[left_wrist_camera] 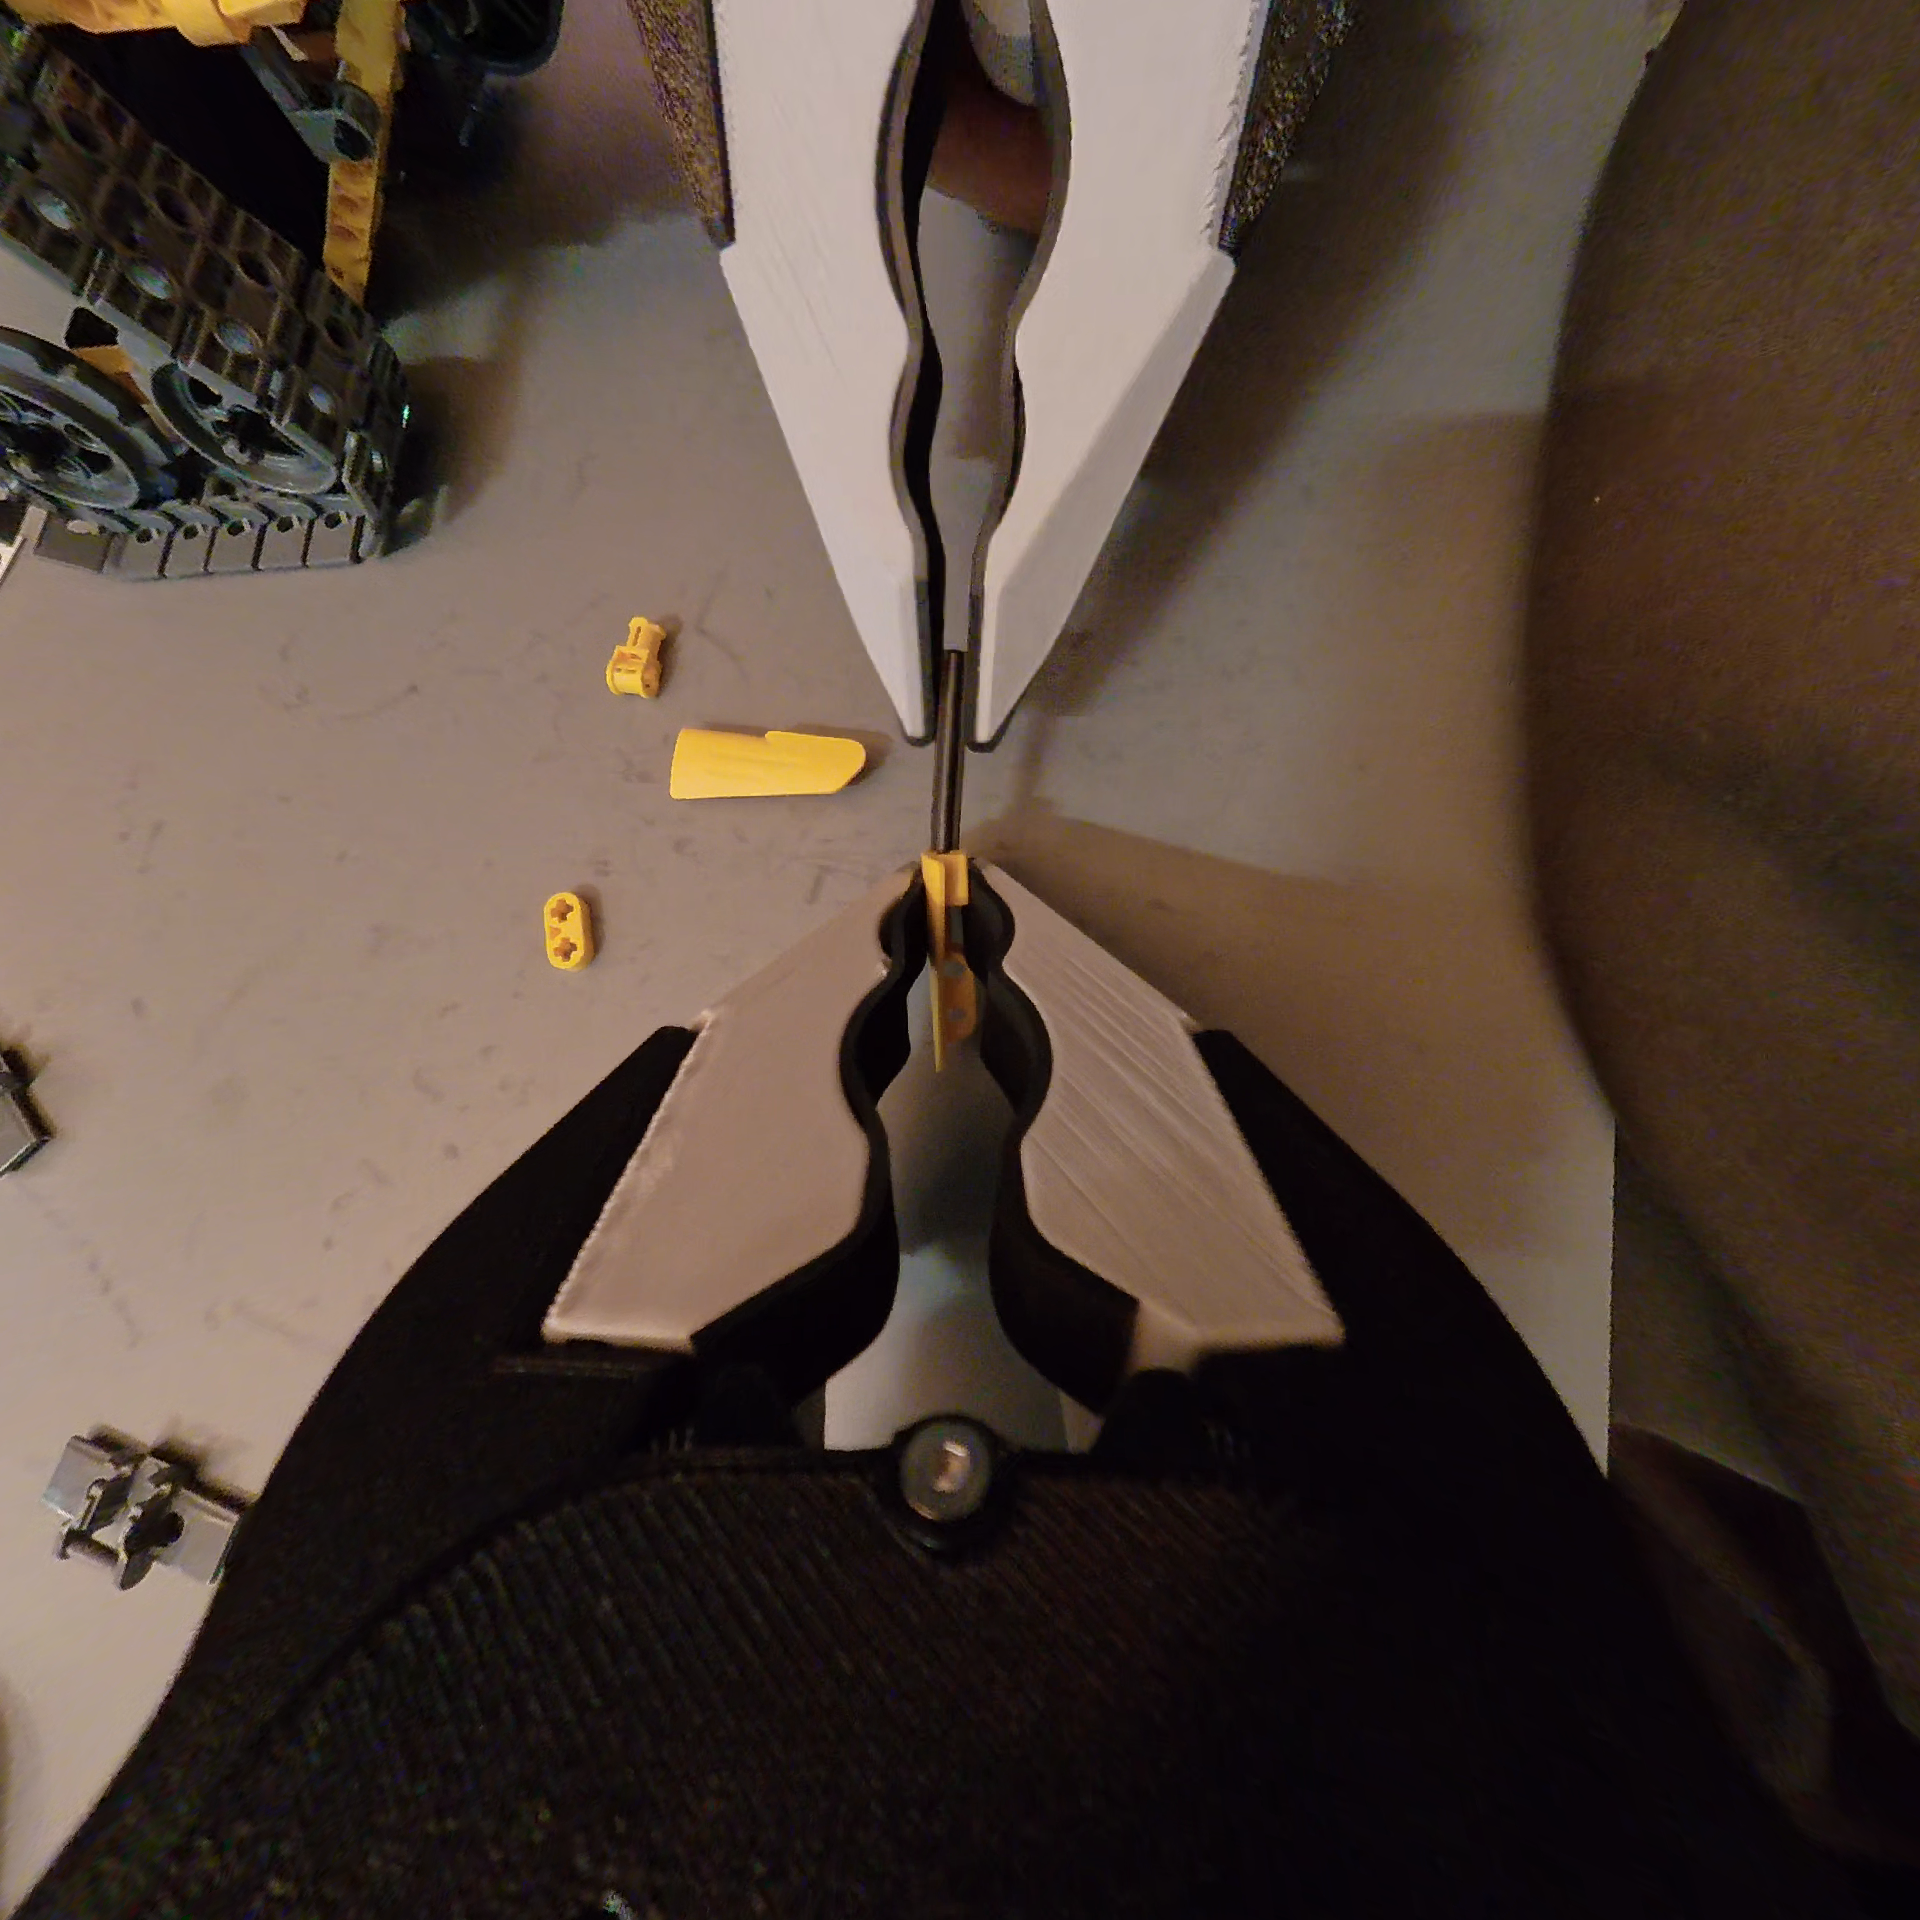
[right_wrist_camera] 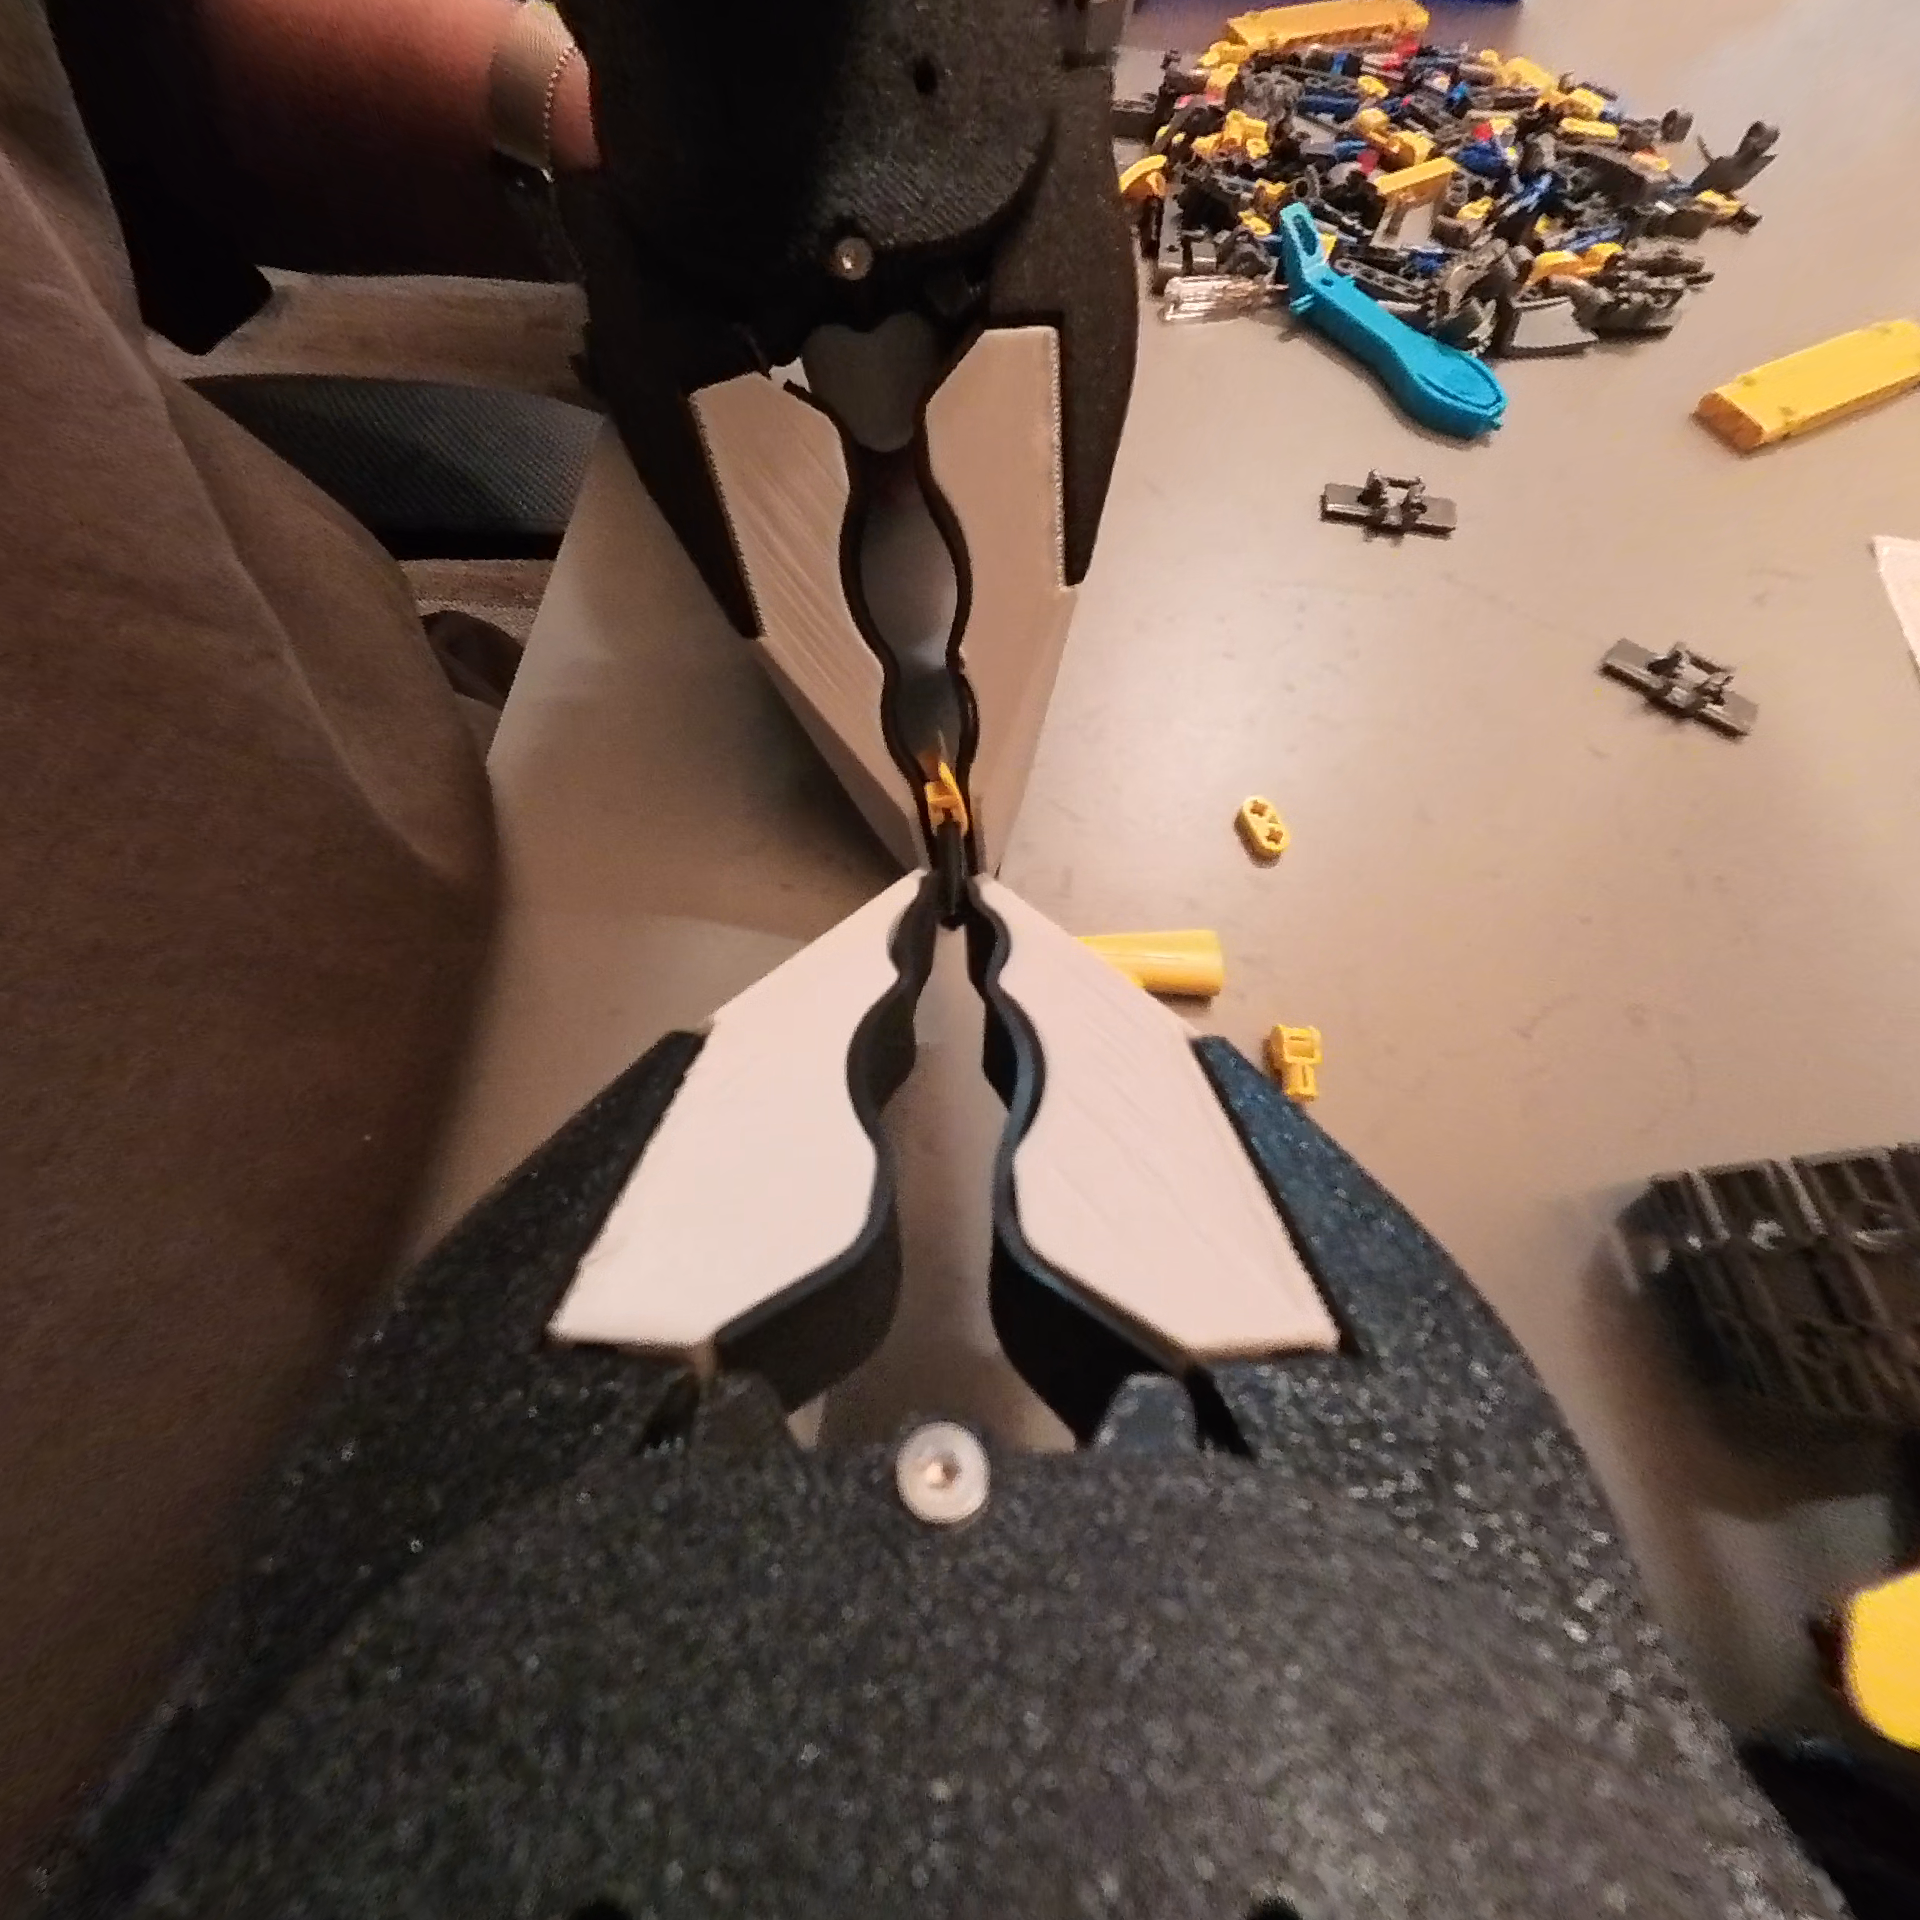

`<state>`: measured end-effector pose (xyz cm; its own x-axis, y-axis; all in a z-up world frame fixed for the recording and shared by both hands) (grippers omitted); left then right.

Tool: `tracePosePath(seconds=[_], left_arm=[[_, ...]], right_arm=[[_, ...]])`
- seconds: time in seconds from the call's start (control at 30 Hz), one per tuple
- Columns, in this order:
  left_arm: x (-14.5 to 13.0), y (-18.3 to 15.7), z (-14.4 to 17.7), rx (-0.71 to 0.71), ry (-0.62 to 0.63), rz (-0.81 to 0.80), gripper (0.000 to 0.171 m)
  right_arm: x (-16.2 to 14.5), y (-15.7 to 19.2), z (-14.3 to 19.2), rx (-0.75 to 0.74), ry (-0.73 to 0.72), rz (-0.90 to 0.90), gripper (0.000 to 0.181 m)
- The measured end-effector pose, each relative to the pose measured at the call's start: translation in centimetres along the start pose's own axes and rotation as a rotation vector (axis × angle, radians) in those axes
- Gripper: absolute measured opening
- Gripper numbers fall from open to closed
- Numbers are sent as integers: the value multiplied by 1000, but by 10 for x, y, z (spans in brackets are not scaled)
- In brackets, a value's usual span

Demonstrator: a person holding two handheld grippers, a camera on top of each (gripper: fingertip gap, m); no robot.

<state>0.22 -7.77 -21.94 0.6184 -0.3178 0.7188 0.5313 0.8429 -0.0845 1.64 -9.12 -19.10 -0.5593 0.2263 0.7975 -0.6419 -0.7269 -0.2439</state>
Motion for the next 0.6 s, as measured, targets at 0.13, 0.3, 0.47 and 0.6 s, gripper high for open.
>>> tracePosePath(seconds=[0.13,0.3,0.47,0.6], left_arm=[[0,0,0,-3,0,-1,3],[0,-1,0,-4,1,-8,3],[0,-1,0,-8,1,-12,2],[0,-1,0,-19,3,-9,2]], right_arm=[[0,0,0,8,-5,20,4],[2,-1,0,57,-24,11,3],[4,-2,-1,99,-43,6,3],[3,-2,-3,126,-39,-1,3]])
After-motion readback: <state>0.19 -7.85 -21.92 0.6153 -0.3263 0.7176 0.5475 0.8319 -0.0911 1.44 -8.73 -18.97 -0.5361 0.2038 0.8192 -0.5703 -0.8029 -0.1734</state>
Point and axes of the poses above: each gripper's, where its closed fingertips meet, z back along the fingers, x out of its top, y = z × x across the jaws, the point moved 1 cm from there along z, back along the fingers, and after that the axes turned 15 degrees about z, right-handed, at the moved point
